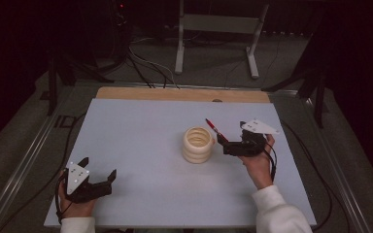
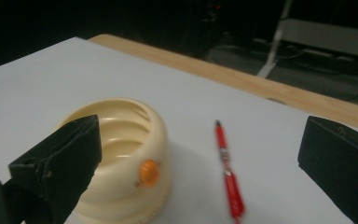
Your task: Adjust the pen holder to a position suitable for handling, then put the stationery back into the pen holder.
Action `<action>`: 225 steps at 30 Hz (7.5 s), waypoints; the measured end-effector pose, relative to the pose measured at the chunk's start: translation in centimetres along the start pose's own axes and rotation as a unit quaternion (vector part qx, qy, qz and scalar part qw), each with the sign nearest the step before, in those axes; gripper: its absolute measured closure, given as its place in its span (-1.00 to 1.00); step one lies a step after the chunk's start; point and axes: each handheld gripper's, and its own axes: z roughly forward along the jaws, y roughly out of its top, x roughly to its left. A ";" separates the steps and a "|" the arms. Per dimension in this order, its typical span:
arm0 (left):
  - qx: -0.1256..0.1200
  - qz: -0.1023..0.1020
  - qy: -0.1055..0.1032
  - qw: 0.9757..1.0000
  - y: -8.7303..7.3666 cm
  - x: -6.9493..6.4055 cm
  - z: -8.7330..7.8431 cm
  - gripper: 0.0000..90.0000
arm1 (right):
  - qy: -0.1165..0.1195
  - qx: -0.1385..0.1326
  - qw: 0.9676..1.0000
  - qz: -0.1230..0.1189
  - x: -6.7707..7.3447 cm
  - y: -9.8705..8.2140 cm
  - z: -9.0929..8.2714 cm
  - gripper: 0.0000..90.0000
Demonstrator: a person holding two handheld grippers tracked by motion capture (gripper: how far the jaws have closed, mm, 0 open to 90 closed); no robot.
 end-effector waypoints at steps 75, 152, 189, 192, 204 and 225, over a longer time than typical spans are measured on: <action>0.009 0.000 -0.001 1.000 -0.2 -0.1 0.5 -0.98 | -0.014 0.152 0.988 0.003 -5.0 3.3 5.5 -0.94; 0.007 -0.002 -0.003 1.000 -0.3 0.0 0.5 -0.98 | 0.019 0.186 0.982 0.010 -5.6 3.1 10.1 0.79; 0.009 0.002 -0.005 1.000 -0.2 0.0 0.6 -0.98 | 0.057 0.081 0.995 -0.003 -2.9 6.0 6.4 0.79; 0.009 0.001 -0.005 1.000 -0.2 -0.1 0.6 -0.98 | 0.062 0.077 0.995 -0.004 -2.6 6.2 6.4 0.79; 0.009 0.002 -0.005 1.000 -0.2 -0.1 0.6 -0.98 | 0.081 0.062 0.995 -0.009 -1.3 6.6 6.1 0.79; 0.011 0.002 -0.005 1.000 -0.3 -0.1 0.7 -0.98 | 0.101 0.037 0.994 -0.009 0.4 7.3 6.4 0.79</action>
